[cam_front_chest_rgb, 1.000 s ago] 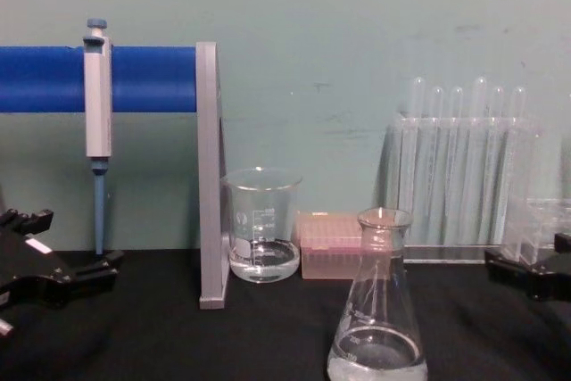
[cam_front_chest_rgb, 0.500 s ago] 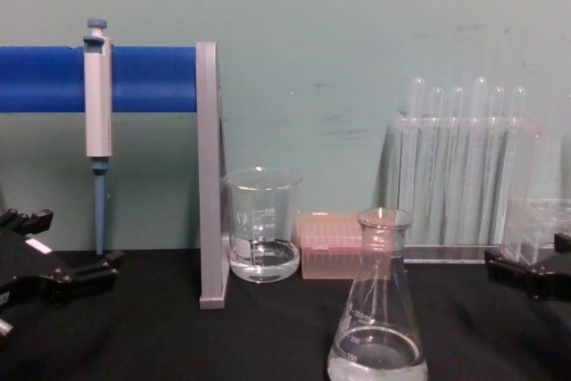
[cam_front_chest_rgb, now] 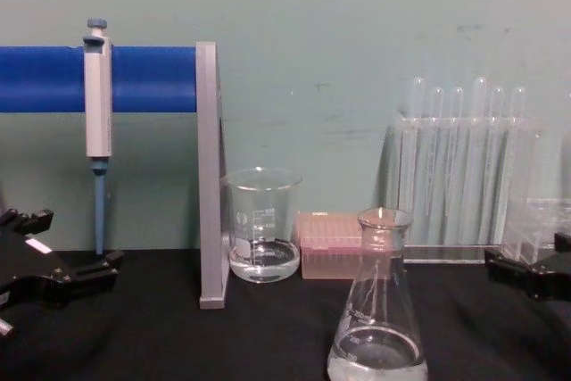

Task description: Grasp the erlenmeyer flask with one hand, shake it three times, then place it back.

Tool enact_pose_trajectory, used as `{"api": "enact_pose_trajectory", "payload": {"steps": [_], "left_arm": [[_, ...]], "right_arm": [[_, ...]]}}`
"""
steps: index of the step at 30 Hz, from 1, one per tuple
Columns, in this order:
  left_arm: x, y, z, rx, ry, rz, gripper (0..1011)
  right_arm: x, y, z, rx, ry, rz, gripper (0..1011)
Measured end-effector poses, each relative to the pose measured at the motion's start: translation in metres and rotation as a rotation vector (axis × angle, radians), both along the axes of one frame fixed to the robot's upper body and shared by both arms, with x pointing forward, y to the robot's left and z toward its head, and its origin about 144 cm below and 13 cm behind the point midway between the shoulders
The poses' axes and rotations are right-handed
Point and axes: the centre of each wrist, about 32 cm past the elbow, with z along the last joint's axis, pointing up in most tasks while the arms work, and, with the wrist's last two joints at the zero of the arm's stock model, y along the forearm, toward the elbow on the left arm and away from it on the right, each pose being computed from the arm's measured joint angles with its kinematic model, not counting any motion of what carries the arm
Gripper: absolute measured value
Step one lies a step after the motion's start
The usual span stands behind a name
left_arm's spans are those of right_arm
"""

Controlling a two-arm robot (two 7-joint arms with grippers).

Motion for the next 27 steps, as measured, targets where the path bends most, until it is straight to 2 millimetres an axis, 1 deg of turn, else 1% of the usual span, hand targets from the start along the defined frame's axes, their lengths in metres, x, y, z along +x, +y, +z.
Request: {"api": "enact_pose_trajectory", "payload": {"steps": [27], "left_arm": [[0.0000, 0.0000, 0.0000, 0.000, 0.000, 0.000, 1001]], "right_arm": [[0.0000, 0.0000, 0.0000, 0.000, 0.000, 0.000, 1002]]}}
